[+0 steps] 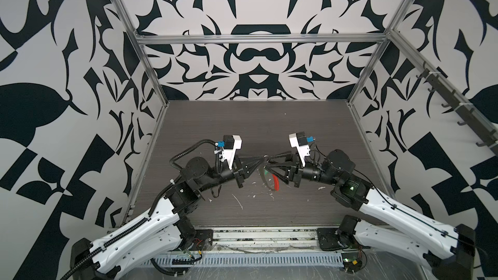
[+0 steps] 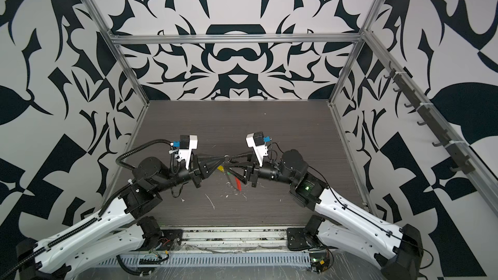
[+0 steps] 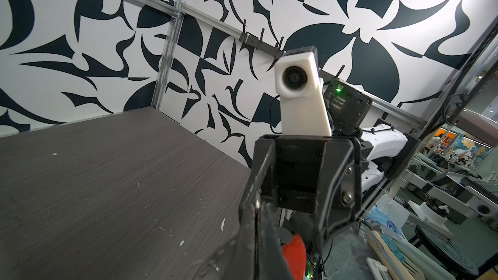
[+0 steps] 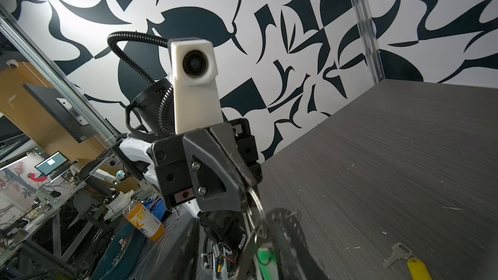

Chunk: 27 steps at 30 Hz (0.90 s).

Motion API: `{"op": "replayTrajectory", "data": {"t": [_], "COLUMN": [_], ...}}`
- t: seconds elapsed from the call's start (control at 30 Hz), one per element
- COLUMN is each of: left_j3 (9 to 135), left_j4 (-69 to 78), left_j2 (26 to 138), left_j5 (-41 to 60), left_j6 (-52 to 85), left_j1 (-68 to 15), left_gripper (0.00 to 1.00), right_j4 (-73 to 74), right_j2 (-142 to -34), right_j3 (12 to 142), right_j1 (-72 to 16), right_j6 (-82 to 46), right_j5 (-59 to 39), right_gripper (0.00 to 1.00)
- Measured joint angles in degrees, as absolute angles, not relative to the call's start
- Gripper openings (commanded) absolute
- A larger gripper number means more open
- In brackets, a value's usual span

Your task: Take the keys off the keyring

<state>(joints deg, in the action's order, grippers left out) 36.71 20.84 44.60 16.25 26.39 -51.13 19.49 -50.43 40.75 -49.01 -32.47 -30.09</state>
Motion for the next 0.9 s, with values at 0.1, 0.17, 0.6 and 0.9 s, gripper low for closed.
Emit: {"op": "replayTrajectory", "data": {"t": [0.1, 0.17, 0.6, 0.9], "left_j3": [36.7, 36.7, 36.2, 36.2], "left_j4": [21.3, 21.3, 21.7, 21.7], "left_j2": [44.6, 44.4, 43.6, 43.7], "left_j5": [15.7, 15.5, 15.2, 15.3], "left_j6": [26.6, 26.7, 27.2, 27.6], "left_j1": [-51.1, -51.1, -51.1, -51.1], "left_gripper": [0.0, 0.0, 0.0, 0.0], "right_j4": [19.5, 19.5, 19.5, 19.5], "right_j2": [-50.4, -50.3, -49.8, -50.8], "right_j3": [40.8, 40.8, 40.9, 42.0], "right_j1": [-49.2, -49.2, -49.2, -49.2], "right_j6": [-32.1, -32.0, -31.7, -31.8], "right_j5": [-28.7, -27.7, -24.4, -24.5], "right_gripper": [0.36, 0.33, 0.25, 0.0]}}
